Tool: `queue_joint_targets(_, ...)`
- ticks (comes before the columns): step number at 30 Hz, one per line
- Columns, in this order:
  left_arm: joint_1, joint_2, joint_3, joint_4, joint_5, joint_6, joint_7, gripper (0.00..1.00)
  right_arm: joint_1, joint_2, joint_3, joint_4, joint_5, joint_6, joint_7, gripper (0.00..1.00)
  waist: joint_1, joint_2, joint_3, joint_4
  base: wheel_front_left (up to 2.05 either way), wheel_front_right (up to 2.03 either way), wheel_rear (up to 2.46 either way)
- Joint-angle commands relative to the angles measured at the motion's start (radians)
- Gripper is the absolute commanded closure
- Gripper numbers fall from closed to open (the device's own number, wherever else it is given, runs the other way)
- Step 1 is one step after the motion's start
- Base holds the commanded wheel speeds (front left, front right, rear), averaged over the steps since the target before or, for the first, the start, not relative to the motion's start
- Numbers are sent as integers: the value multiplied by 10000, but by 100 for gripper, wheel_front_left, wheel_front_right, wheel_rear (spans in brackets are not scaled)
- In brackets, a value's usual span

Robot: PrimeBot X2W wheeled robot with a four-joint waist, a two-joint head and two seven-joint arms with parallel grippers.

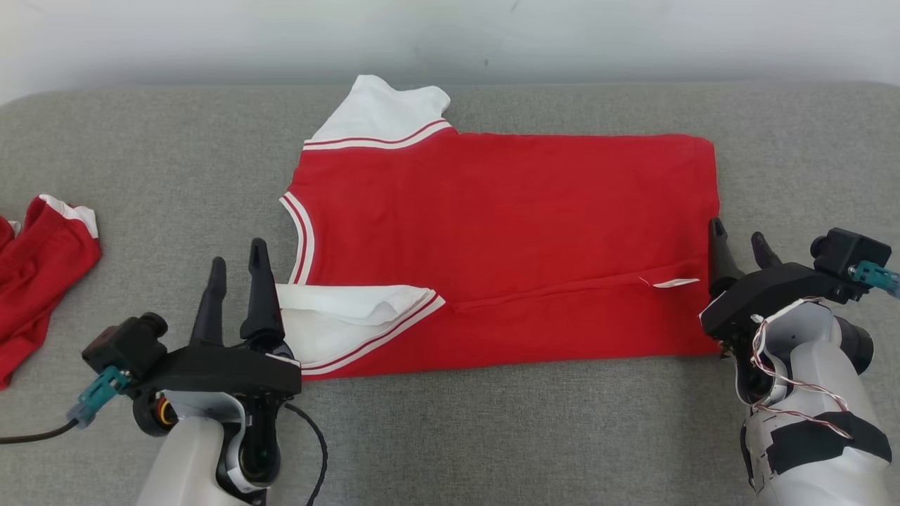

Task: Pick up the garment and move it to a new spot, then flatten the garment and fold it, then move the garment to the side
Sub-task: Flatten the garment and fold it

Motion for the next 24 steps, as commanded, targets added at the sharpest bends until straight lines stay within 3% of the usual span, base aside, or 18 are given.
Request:
queue_joint_targets(1, -88, 68, 40, -50, 167, -56, -100, 0, -100, -1, -60, 64, -79, -23, -160, 0, -1, -1, -70, 14, 0, 0, 0)
queue_joint_targets(8, 941, 567, -107, -460, 1556, 96, -236, 0, 245, -2, -215, -166, -362, -23, -266, 0, -1, -1, -388, -53, 0, 0, 0)
queue_joint_targets(16, 1930, 1241, -973, -304, 2656, 331, 152, 0, 1511, -5, -735, -1478, -1252, -23, 969, 0, -1, -1, -610, -141, 0, 0, 0)
queue_joint_targets(24, 2183, 1581, -1558, 347, 3471, 637, 305, 0, 2519, -3, -849, -2059, -1026, -23, 1842, 0, -1, -1, -601, -354, 0, 0, 0)
